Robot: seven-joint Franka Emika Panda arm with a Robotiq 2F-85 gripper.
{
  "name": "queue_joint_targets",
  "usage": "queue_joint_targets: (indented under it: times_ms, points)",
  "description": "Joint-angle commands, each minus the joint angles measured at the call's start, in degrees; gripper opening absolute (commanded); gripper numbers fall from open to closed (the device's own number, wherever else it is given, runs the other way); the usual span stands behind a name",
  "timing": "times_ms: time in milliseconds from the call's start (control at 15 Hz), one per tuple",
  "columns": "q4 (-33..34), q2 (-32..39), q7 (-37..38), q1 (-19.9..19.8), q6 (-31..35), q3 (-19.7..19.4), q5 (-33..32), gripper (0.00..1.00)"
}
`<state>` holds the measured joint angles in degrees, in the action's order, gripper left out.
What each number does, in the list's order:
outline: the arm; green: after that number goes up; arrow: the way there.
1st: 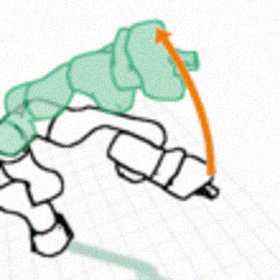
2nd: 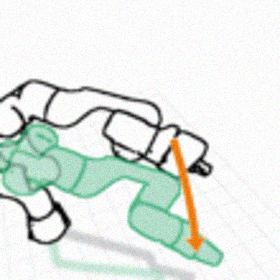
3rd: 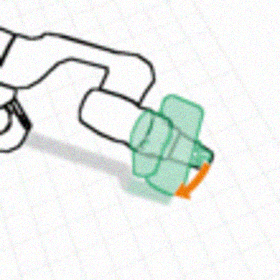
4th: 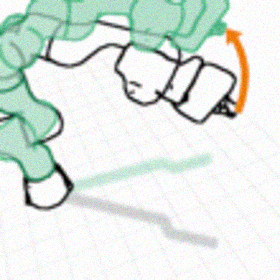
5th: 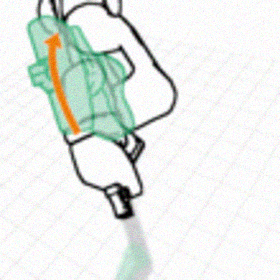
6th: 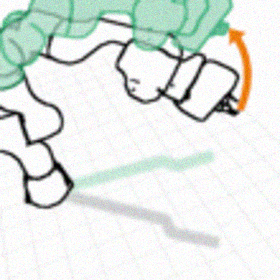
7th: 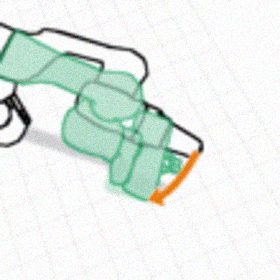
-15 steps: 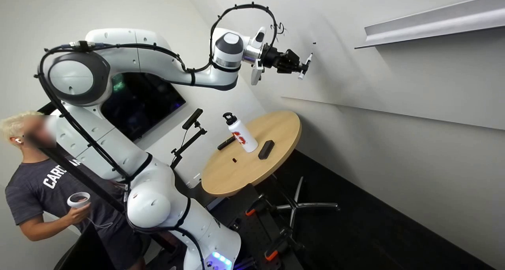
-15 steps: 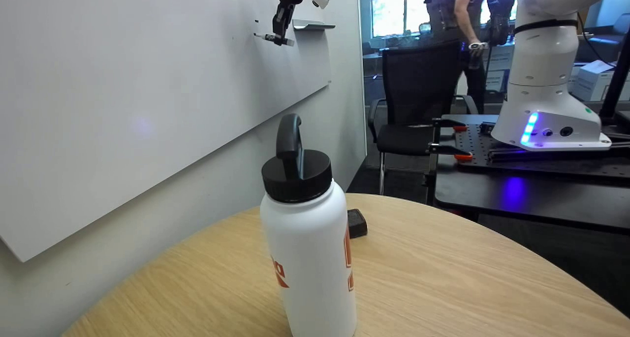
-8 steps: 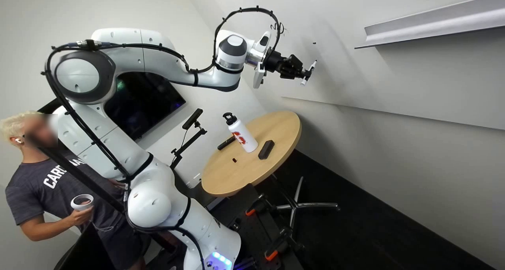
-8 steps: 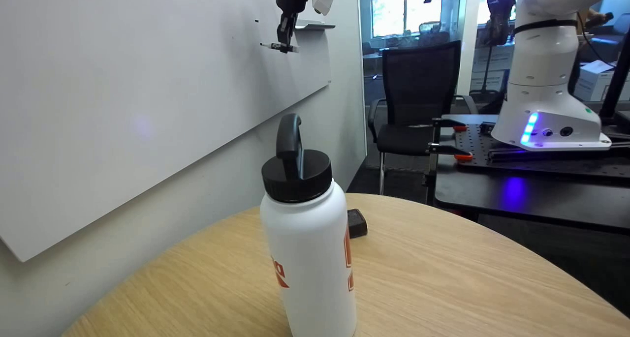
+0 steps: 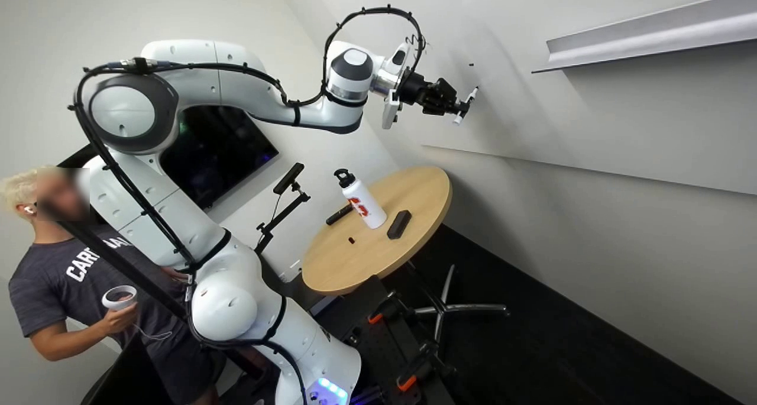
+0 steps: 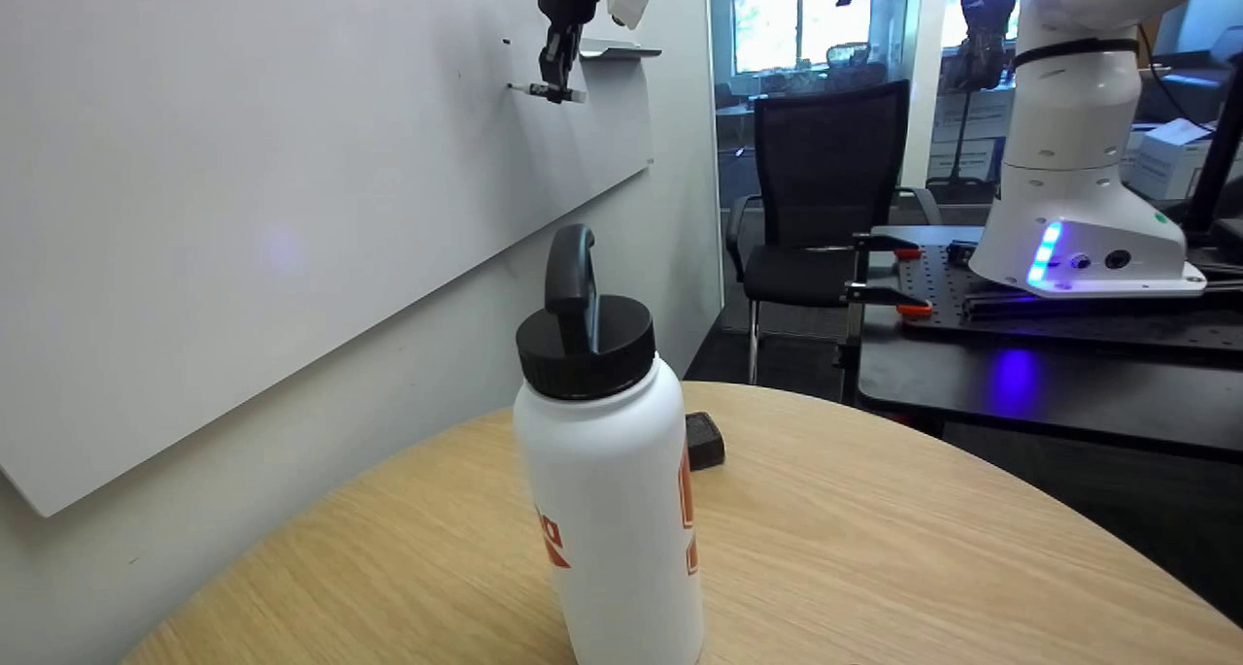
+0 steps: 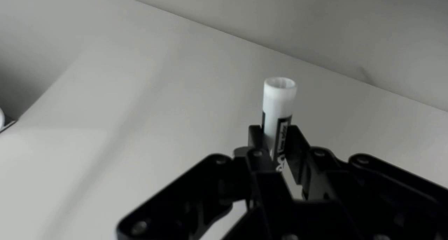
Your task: Use the black marker on the table to write on the whiteboard
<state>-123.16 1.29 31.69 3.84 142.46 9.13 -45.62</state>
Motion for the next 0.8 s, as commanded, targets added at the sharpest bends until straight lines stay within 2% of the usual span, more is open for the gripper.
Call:
queue_joint_targets:
  times_ms: [0, 733]
  points:
    - [2.16, 0.05, -1.83, 1.27, -1.98, -1.09, 1.27, 0.05]
    - [2.62, -3.37, -0.97, 0.46, -3.62, -2.25, 0.80, 0.05]
